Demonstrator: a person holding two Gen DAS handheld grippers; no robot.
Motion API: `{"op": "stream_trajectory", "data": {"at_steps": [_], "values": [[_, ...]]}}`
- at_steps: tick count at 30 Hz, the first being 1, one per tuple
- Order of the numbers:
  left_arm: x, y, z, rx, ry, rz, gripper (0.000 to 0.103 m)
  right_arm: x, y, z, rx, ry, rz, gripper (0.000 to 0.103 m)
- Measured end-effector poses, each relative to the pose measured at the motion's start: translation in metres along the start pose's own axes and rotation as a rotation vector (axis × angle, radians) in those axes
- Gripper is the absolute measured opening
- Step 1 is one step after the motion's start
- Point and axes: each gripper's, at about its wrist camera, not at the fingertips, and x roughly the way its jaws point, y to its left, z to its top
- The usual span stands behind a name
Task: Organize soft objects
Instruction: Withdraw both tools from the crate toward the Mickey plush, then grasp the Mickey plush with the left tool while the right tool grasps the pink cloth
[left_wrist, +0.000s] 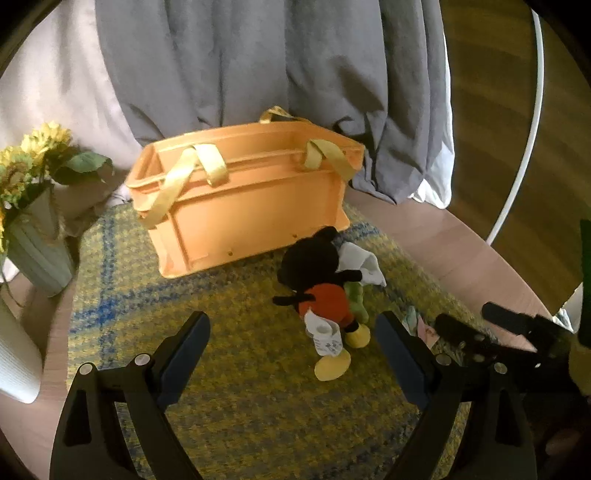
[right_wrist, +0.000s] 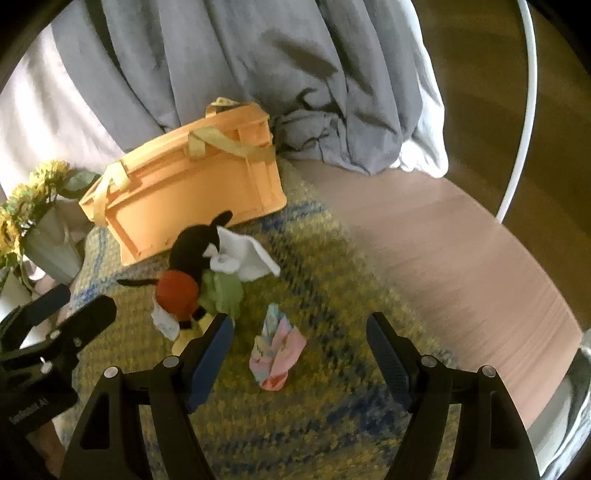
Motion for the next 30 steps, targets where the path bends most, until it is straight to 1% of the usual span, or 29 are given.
{"op": "stream_trajectory", "data": {"at_steps": [4, 10, 12, 14, 17, 19, 21, 23, 25, 30], "values": [[0.01, -0.003, 0.001, 0.001, 0.016, -0.023, 0.09, 0.01, -0.001, -0.009, 0.011, 0.022, 0.023, 0.075], [0.027, -0.007, 0.003, -0.01, 0.037, -0.052, 0.088, 0.022, -0.004, -0.019, 0.023, 0.022, 0.049, 0.075], [0.033, -0.007, 0.003, -0.022, 0.044, -0.052, 0.088, 0.026, -0.004, -0.021, 0.031, 0.029, 0.061, 0.075], [0.039, -0.005, 0.003, -0.04, 0.056, -0.064, 0.085, 0.029, -0.003, -0.022, 0.035, 0.024, 0.066, 0.075], [0.051, -0.002, 0.002, -0.078, 0.084, -0.09, 0.083, 0.034, -0.002, -0.021, 0.035, 0.019, 0.071, 0.075], [0.058, -0.002, 0.002, -0.097, 0.092, -0.106, 0.083, 0.038, -0.001, -0.021, 0.039, 0.018, 0.073, 0.075], [0.063, -0.003, 0.002, -0.101, 0.094, -0.106, 0.082, 0.041, -0.001, -0.022, 0.04, 0.019, 0.073, 0.074], [0.068, -0.004, 0.002, -0.104, 0.094, -0.111, 0.081, 0.044, -0.001, -0.022, 0.041, 0.028, 0.077, 0.068], [0.072, -0.005, 0.002, -0.105, 0.095, -0.112, 0.08, 0.047, -0.001, -0.023, 0.051, 0.034, 0.08, 0.067], [0.083, -0.008, 0.002, -0.112, 0.103, -0.112, 0.072, 0.051, -0.001, -0.024, 0.056, 0.044, 0.083, 0.065]]}}
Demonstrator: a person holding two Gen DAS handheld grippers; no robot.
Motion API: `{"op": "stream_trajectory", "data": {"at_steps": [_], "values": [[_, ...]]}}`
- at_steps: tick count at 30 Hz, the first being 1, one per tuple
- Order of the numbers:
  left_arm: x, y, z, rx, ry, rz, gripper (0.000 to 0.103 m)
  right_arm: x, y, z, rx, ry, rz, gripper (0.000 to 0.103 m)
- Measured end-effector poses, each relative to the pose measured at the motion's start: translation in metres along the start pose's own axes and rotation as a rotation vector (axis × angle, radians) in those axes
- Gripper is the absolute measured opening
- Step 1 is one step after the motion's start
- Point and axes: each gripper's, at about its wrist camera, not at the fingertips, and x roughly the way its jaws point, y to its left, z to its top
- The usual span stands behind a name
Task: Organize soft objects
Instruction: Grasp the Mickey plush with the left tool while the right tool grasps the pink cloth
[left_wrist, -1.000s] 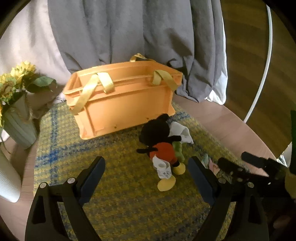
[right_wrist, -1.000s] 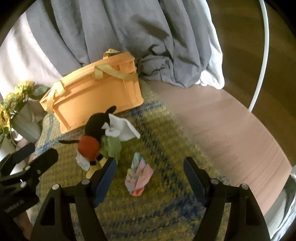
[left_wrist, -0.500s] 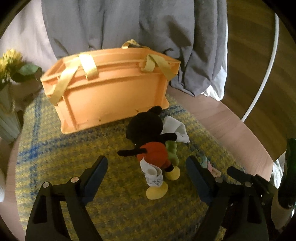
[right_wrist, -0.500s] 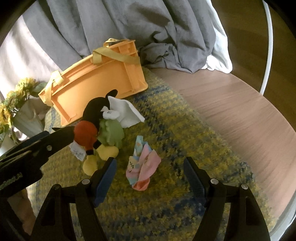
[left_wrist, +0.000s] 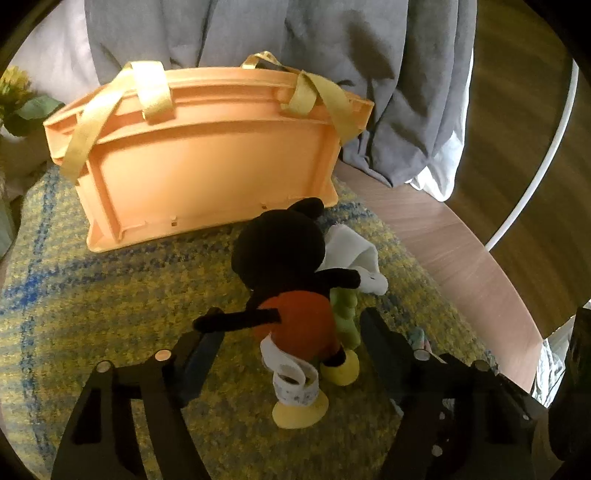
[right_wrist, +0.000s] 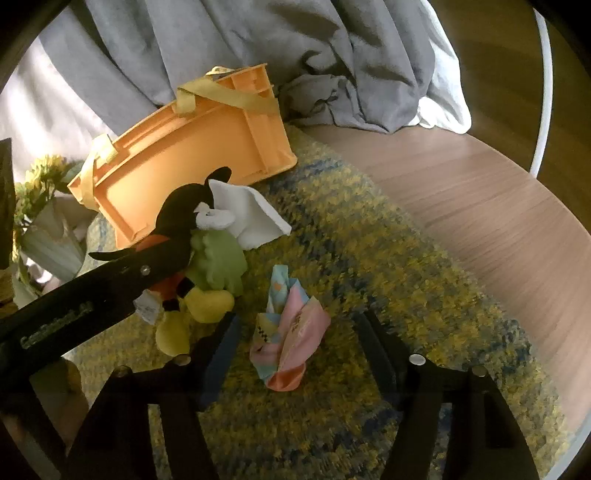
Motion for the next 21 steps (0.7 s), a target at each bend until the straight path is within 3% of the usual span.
{"op": "stream_trajectory", "data": {"at_steps": [7, 11, 21], "values": [[0.01, 0.002, 0.0, -0.002, 0.011, -0.001, 0.044, 0.006, -0.003, 0.001, 0.009, 0.016, 0.004, 0.055], [0.008, 0.001, 0.0, 0.008, 0.003, 0.001, 0.042, 0.006, -0.001, 0.001, -0.007, 0.021, 0.024, 0.043], [-0.008, 0.005, -0.001, 0.012, -0.036, 0.044, 0.041, -0.004, -0.001, 0.01, -0.031, -0.003, 0.016, 0.042]]}}
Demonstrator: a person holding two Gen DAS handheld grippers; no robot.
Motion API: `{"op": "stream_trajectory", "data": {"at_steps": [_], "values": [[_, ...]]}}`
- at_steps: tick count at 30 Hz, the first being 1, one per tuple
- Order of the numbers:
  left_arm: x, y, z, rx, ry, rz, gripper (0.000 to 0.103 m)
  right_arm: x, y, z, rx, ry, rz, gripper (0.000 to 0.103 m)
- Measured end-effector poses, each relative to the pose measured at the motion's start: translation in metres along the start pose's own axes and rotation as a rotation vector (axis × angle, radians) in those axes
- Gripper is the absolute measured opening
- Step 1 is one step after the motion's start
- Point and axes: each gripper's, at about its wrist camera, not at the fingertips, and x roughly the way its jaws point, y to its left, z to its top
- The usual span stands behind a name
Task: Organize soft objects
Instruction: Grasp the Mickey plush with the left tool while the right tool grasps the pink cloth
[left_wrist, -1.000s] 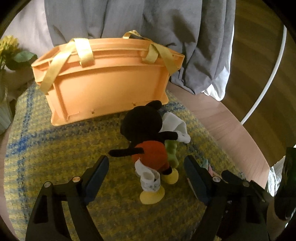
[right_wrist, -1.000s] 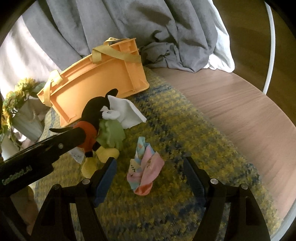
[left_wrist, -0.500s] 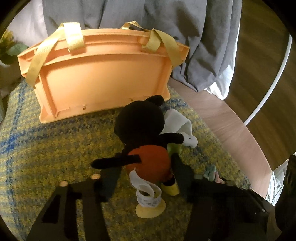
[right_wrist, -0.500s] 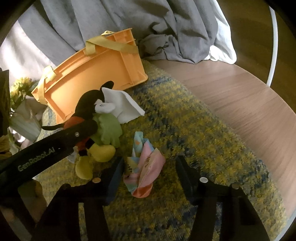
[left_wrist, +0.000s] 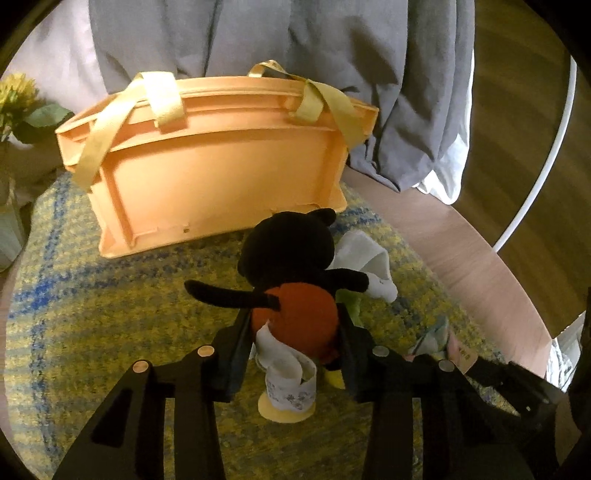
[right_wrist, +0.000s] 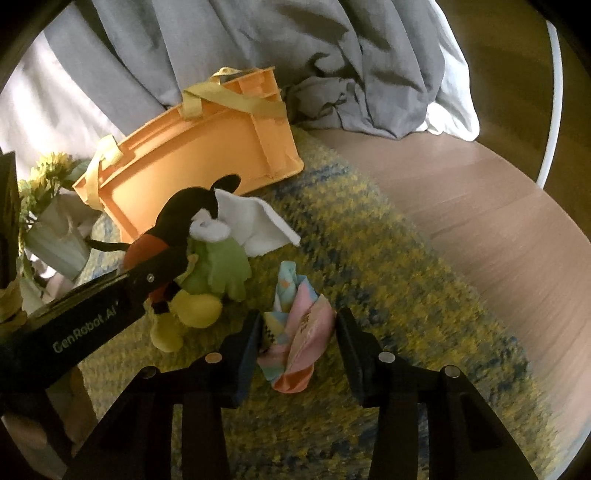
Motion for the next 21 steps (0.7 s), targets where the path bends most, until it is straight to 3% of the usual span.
{"op": "stream_trajectory", "data": {"at_steps": [21], "values": [[-0.065, 0.009, 0.01, -0.045, -0.123, 0.079, 0.041, -0.044, 0.027, 0.033, -0.094, -0.115, 0.051, 0.042]]}}
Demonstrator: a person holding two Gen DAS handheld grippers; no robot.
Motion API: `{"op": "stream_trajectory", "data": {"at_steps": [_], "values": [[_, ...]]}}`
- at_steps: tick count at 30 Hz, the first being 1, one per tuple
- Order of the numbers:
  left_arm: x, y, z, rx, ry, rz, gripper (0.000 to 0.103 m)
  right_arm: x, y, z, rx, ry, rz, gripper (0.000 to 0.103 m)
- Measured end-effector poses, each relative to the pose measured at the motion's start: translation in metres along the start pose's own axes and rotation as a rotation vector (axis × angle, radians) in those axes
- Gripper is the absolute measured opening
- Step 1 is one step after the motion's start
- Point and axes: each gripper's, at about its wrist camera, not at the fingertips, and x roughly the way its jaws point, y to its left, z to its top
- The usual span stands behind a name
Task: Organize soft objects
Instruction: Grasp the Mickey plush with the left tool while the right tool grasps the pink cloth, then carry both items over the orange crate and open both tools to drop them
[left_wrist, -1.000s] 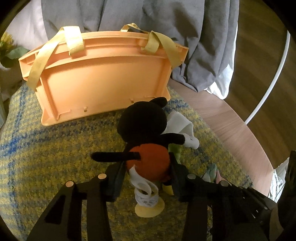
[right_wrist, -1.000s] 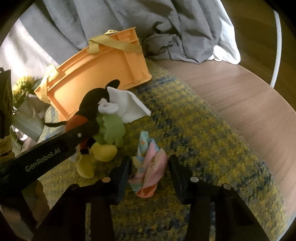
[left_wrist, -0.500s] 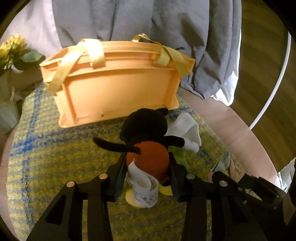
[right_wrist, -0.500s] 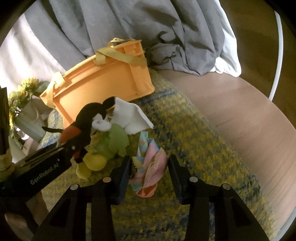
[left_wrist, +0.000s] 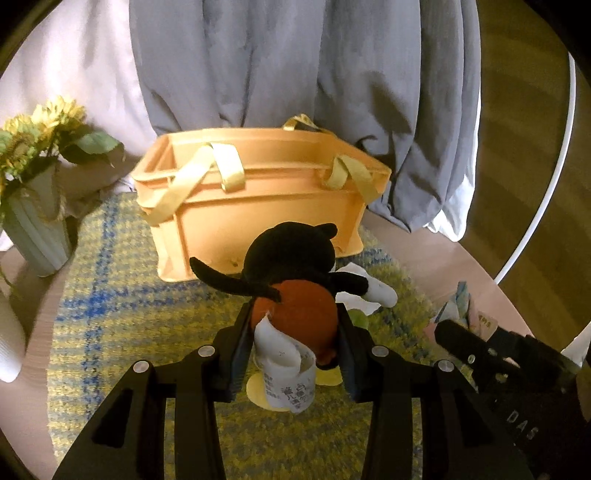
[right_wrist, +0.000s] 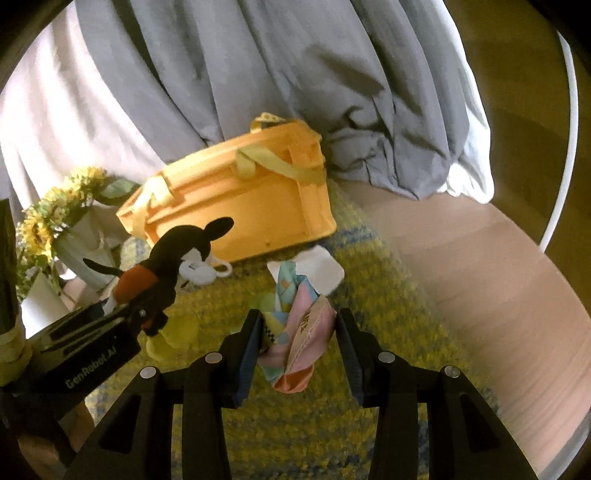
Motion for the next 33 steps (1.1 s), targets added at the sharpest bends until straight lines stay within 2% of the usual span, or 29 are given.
{"op": "stream_trajectory", "data": {"at_steps": [19, 33], "values": [[-0.072, 0.002, 0.02, -0.029, -0.179, 0.077, 0.041, -0.048, 0.026, 0.037, -0.097, -0.142, 0.106, 0.042], [-0.091, 0.006, 0.047, 0.008, -0.266, 0.121, 0.041, -0.063, 0.042, 0.067, -0.125, -0.255, 0.169, 0.042]]}}
